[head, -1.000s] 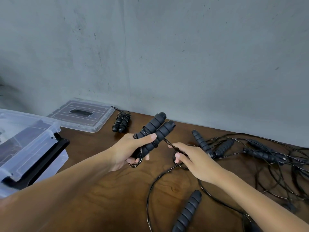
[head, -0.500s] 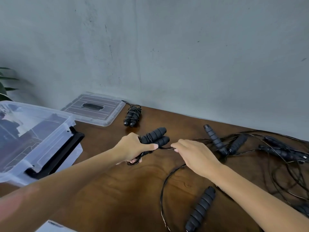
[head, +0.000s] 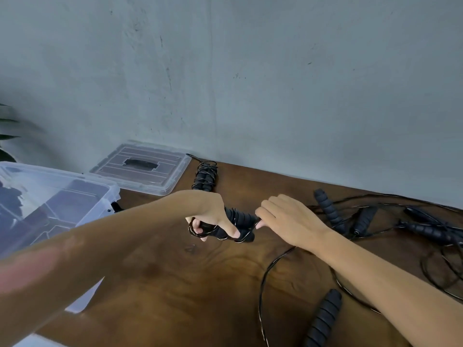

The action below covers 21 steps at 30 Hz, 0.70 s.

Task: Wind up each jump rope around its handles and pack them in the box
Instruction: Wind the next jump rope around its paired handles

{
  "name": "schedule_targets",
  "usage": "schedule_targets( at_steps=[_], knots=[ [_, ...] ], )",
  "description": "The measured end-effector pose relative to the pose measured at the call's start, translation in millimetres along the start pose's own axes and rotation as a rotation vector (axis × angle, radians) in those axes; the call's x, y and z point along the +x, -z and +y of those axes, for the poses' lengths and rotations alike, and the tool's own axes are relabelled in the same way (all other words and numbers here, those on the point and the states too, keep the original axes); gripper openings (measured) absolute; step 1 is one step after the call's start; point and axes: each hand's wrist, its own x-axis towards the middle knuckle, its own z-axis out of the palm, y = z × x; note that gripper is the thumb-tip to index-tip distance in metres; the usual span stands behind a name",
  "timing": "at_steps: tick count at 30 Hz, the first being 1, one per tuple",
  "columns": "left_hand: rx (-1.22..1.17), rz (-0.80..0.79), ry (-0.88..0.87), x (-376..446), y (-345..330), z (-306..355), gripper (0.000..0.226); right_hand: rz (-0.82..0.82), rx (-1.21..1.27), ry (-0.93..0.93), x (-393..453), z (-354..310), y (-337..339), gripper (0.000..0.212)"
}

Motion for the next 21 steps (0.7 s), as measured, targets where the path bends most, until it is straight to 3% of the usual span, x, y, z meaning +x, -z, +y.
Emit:
schedule_targets(
  at_steps=[3,6,12,16,21],
  knots=[
    [0.056,-0.075,-0.008,-1.3,13.0,-1.7,0.057,-0.068,0.012,0.024,12.9,0.2,2.6,0.013],
    [0.101,-0.147,-0.078,-3.7,22.9,-11.2,0.052,-0.149,0.138,-0.055,21.6,-0.6,5.0,0.027],
    [0.137,-0.243,-0.285,-10.3,32.4,-39.8,0.059,-0.109,0.230,-0.061,36.7,-5.2,6.6,0.016],
    [-0.030,-0.300,-0.480,-13.2,31.8,-61.7,0.027,-0.007,0.279,-0.142,40.6,-4.3,4.8,0.026],
    [-0.315,-0.320,-0.750,-12.1,21.7,-82.1,0.030,-0.040,0.517,-0.369,41.3,-18.2,12.5,0.024]
  ],
)
